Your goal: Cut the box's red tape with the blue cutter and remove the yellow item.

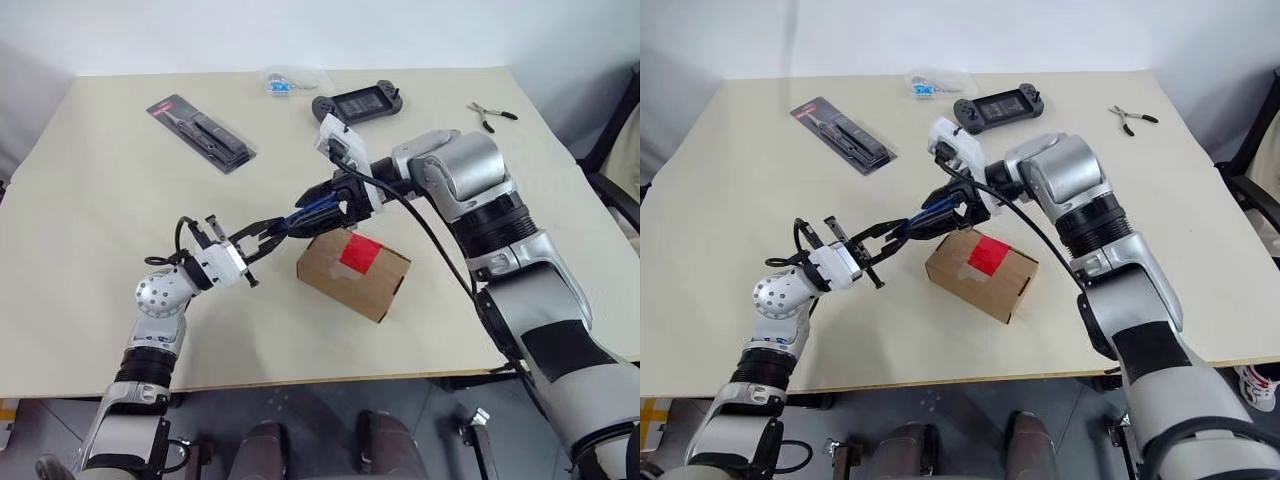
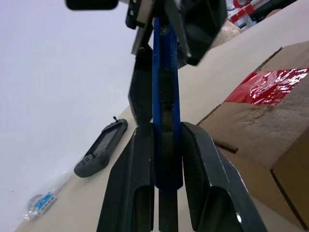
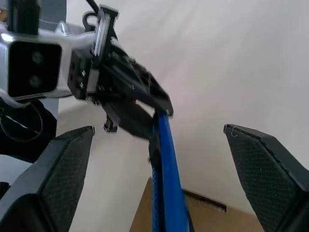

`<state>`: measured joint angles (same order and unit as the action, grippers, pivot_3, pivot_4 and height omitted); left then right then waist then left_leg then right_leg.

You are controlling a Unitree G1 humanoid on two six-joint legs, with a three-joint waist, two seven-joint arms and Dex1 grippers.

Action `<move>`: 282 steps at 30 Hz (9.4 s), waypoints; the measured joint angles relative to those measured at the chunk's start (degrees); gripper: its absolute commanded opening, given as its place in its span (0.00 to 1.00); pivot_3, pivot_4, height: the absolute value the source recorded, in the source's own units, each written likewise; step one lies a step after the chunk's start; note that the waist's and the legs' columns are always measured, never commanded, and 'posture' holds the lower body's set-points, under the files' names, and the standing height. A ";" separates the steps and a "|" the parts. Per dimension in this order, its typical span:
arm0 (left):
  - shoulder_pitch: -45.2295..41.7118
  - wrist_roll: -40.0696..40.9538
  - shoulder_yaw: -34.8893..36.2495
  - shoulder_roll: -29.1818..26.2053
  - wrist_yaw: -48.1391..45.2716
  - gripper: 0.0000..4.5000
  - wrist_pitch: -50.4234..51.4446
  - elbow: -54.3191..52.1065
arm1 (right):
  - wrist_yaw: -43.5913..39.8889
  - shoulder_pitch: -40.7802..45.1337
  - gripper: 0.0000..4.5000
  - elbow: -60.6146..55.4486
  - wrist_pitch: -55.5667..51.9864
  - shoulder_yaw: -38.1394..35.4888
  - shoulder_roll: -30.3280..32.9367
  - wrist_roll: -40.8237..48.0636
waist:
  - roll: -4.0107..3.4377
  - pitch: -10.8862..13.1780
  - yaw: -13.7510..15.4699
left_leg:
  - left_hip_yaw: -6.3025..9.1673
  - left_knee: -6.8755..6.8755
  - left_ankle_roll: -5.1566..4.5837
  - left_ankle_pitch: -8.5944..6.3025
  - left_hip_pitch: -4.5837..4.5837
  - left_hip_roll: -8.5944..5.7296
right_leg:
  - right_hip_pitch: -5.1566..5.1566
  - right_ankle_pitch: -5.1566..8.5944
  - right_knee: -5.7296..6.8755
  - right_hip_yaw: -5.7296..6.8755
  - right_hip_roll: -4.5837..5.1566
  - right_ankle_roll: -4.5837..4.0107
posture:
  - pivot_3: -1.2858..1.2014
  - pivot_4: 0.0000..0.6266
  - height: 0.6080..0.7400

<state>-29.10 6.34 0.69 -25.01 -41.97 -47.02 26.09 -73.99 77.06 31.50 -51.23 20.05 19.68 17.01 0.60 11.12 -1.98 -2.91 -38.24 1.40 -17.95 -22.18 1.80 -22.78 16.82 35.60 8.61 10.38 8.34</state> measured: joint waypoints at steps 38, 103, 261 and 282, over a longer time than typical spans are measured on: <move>3.67 7.64 5.85 -9.67 0.00 0.99 29.12 -8.76 | 1.20 -1.61 0.10 -4.15 -1.56 -2.14 4.79 -4.84 | -0.01 0.01 0.02 | 0.03 0.04 0.00 0.00 -0.01 0.00 | 0.00 0.00 -0.01 0.00 0.00 0.00 | 0.52 0.24 1.00; -15.81 15.82 -13.40 1.06 -13.85 0.01 85.62 -16.09 | 21.66 -33.72 0.10 -47.70 19.83 -4.51 29.17 -9.71 | 0.01 0.01 1.98 | -0.13 -0.35 -0.06 -0.03 -0.06 -0.02 | 0.08 0.00 -0.08 -0.16 -0.01 0.00 | 0.52 0.24 1.00; -34.35 -6.79 -29.49 3.15 -21.02 0.01 80.92 -0.52 | 8.57 -42.59 0.10 -61.98 4.25 -7.47 41.93 -11.62 | 0.21 -1.19 3.41 | -0.23 -0.83 -0.46 -0.23 0.94 0.00 | 1.32 -0.04 -0.63 -0.38 -0.01 -0.07 | 0.52 0.24 1.00; -29.36 -5.35 -21.39 5.14 -17.23 0.01 81.74 -2.95 | 18.03 -49.29 0.10 -51.94 3.03 -30.69 32.77 3.77 | 0.17 -1.25 3.52 | -0.29 -0.78 -0.47 -0.24 0.85 0.02 | 1.23 -0.09 -0.71 -0.41 0.00 -0.10 | 0.52 0.24 1.00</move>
<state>-58.46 0.99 -20.69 -19.87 -59.19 34.72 23.14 -55.95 27.77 -20.44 -48.21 -10.64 52.46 20.78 0.77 9.87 1.55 -3.20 -39.02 0.93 -18.19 -21.33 1.81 -21.55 16.73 34.89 8.20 10.38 8.24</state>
